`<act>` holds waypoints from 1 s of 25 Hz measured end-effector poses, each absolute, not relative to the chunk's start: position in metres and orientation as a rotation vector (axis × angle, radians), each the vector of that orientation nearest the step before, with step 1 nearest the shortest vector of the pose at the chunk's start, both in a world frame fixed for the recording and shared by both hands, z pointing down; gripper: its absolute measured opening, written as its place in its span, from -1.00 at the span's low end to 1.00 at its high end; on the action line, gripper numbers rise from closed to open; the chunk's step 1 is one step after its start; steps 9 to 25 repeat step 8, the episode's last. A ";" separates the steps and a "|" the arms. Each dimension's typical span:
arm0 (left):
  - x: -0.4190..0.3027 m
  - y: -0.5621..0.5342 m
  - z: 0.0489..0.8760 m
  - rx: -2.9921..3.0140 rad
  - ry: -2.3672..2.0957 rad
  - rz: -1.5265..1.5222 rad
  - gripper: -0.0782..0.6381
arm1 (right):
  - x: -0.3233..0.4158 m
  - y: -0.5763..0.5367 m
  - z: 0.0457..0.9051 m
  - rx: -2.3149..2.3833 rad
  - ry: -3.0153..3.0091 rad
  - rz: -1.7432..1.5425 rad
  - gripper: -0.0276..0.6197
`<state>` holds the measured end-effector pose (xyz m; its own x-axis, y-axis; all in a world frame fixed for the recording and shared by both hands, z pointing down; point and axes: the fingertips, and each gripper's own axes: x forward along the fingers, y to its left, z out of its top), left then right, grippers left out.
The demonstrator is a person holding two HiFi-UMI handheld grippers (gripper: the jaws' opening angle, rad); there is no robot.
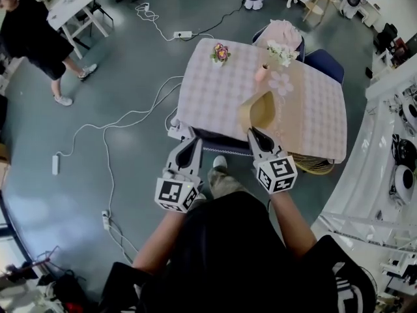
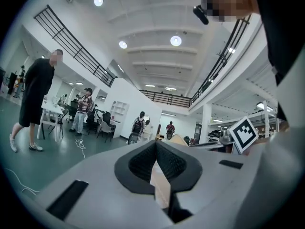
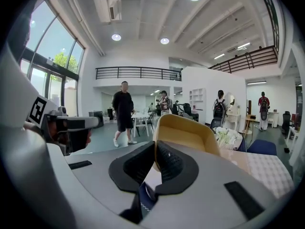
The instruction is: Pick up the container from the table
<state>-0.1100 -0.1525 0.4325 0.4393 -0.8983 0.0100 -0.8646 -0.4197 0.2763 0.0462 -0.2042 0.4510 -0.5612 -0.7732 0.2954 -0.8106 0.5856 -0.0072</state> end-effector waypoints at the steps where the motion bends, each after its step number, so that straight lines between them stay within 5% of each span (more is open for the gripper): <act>1: -0.112 -0.153 0.435 2.442 -1.536 -0.200 -0.77 | 0.046 -0.205 0.452 1.298 -2.556 0.210 -0.88; 25: -0.118 -0.171 0.441 2.400 -1.560 -0.201 -0.77 | 0.050 -0.224 0.457 1.296 -2.537 0.217 -0.88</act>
